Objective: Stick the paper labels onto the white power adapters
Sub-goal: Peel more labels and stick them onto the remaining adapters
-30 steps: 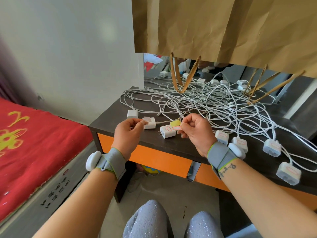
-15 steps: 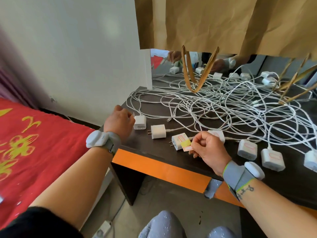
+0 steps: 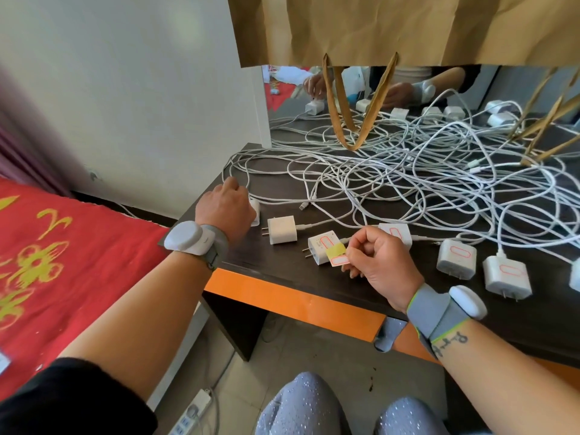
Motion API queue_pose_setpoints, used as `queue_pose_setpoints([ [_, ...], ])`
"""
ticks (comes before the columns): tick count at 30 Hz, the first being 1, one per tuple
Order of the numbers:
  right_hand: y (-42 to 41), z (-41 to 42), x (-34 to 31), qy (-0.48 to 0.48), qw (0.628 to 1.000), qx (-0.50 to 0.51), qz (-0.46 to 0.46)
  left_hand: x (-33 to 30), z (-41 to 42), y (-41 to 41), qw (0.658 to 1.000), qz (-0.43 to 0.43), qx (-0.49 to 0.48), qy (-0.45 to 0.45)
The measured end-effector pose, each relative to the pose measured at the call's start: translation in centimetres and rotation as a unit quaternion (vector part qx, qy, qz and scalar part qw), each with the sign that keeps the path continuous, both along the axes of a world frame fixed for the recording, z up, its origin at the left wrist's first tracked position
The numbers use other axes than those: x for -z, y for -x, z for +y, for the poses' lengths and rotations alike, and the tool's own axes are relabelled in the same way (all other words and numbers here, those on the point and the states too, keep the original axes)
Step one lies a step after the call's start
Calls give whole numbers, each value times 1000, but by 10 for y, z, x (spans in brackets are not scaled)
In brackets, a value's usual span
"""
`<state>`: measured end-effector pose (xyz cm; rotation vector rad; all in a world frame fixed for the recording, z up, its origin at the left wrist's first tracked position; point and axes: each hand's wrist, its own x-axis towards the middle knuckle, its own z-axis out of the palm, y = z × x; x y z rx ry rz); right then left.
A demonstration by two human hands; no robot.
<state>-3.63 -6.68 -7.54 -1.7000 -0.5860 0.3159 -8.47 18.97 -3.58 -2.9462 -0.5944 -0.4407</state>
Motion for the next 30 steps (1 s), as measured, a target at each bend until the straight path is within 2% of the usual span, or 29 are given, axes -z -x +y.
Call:
queue_pose_setpoints([
  [11, -2, -1, 1, -6, 1000, 1, 9, -20, -2, -20, 992, 120, 7, -31],
  [25, -1, -2, 3, -1, 1000, -3, -3, -24, 10, -10, 991, 75, -1, 113],
  [30, -2, -1, 4, -4, 1000, -4, -1, -24, 11, -5, 988, 67, -2, 136],
])
